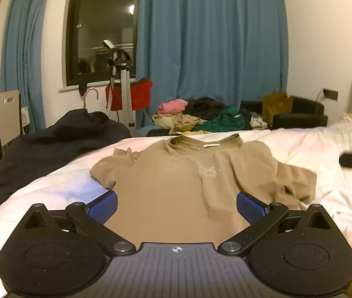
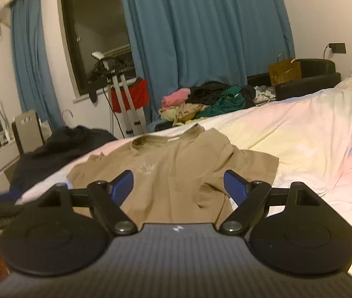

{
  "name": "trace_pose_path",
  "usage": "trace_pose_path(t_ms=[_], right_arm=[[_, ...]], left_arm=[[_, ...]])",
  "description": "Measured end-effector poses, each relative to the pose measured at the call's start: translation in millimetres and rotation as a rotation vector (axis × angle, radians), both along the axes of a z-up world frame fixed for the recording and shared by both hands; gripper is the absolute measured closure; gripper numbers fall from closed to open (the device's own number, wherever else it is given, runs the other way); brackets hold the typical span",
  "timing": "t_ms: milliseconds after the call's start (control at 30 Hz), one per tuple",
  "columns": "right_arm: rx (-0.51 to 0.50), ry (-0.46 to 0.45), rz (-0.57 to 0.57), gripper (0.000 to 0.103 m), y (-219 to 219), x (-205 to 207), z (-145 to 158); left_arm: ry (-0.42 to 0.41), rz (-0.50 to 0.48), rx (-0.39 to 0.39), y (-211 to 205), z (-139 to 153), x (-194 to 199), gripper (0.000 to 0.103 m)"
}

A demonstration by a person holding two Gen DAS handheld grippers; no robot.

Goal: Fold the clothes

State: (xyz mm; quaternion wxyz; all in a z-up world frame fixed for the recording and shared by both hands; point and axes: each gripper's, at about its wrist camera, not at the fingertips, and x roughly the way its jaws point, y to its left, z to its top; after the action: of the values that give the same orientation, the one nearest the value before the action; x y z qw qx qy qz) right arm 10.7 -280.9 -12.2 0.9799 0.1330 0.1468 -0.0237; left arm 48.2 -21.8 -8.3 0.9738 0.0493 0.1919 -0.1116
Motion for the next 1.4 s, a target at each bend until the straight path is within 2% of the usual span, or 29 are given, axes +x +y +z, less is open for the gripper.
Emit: trace_pose_path(t_ms=[133, 267, 600, 700, 767, 800, 867, 967, 1067, 1200, 1300, 1400], right_arm=[[-0.013, -0.005, 0.009, 0.022, 2.1, -3.2, -1.2], [0.008, 0.007, 0.014, 0.022, 2.2, 2.2, -4.6], [0.052, 0.041, 0.015, 0.022, 2.8, 17.5, -14.5], [0.05, 0.064, 0.009, 0.022, 2.2, 23.7, -18.8], [0.058, 0.08, -0.003, 0.022, -0.4, 28.6, -21.6], [0.072, 0.085, -0.007, 0.022, -2.3, 31.5, -23.2], [0.099, 0.097, -0.016, 0.022, -6.1, 37.1, -26.4], [0.133, 0.105, -0.026, 0.022, -11.6, 48.0, -31.3], [0.165, 0.117, -0.035, 0.022, -16.7, 59.6, -37.1], [0.203, 0.15, -0.042, 0.022, -22.0, 76.4, -49.1], [0.232, 0.174, -0.047, 0.022, -25.9, 89.0, -58.0], [0.255, 0.193, -0.059, 0.022, -29.9, 98.5, -65.7]], left_arm=[[0.018, -0.015, 0.004, -1.9, -9.1, 4.0, 0.0], [0.083, -0.004, -0.053, 5.2, -19.1, 23.0, 0.0], [0.233, 0.113, -0.156, 32.2, -42.4, 81.0, 0.0], [0.276, 0.169, -0.075, 35.9, -48.7, 108.8, 0.001], [0.307, 0.221, -0.056, 48.6, -52.8, 133.9, 0.001], [0.315, 0.246, -0.072, 57.3, -54.9, 144.6, 0.001], [0.334, 0.311, -0.176, 85.2, -57.1, 169.8, 0.001], [0.348, 0.383, -0.409, 130.5, -59.2, 199.5, 0.001], [0.36, 0.432, -0.593, 162.7, -66.0, 227.2, 0.003], [0.355, 0.481, -0.779, 188.4, -77.6, 259.1, 0.014], [0.339, 0.445, -0.853, 192.9, -83.2, 288.1, 0.02], [0.307, 0.434, -0.776, 184.1, -77.1, 320.1, 0.021]])
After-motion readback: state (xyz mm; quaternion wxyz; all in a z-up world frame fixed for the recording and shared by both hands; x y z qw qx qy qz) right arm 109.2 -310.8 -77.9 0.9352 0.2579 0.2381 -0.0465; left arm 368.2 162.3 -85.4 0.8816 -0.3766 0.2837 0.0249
